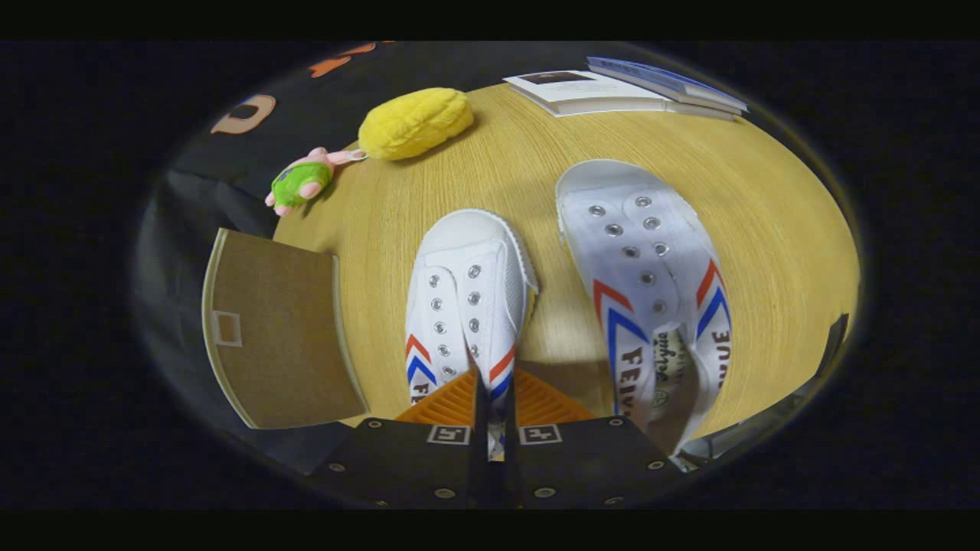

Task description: Open the storage box then place both shoes into the box .Put the left shoe in first, then the right shoe, with the right side of both shoes facing outward in a uniform manner.

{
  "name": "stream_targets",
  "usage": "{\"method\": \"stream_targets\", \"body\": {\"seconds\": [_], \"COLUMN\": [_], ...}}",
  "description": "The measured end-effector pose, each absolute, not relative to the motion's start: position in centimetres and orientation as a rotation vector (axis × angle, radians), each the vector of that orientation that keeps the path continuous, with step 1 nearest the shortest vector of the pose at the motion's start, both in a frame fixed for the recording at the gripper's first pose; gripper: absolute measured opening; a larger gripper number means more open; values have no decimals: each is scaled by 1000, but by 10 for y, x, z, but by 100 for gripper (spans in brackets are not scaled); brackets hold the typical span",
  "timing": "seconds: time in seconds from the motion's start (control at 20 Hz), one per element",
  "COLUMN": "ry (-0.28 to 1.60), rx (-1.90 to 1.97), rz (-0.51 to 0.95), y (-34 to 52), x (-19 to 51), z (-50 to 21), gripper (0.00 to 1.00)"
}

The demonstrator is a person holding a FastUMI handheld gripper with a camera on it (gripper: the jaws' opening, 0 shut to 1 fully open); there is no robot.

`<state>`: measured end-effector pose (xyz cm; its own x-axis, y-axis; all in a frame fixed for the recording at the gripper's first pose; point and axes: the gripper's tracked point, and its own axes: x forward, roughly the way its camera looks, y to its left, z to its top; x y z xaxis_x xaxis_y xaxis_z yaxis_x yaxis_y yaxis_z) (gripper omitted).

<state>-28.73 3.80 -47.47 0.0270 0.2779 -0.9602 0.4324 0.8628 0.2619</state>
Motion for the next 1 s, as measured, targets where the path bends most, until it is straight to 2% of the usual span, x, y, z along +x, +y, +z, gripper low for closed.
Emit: {"method": "stream_targets", "body": {"seconds": [0.5, 0.8, 1.0], "ry": [1345, 1222, 1228], "rx": [767, 660, 543], "rz": [9, 213, 327], "y": [84, 142, 192], "x": [-191, -131, -125], "z": [-382, -311, -310], "gripper": [8, 8, 8]}}
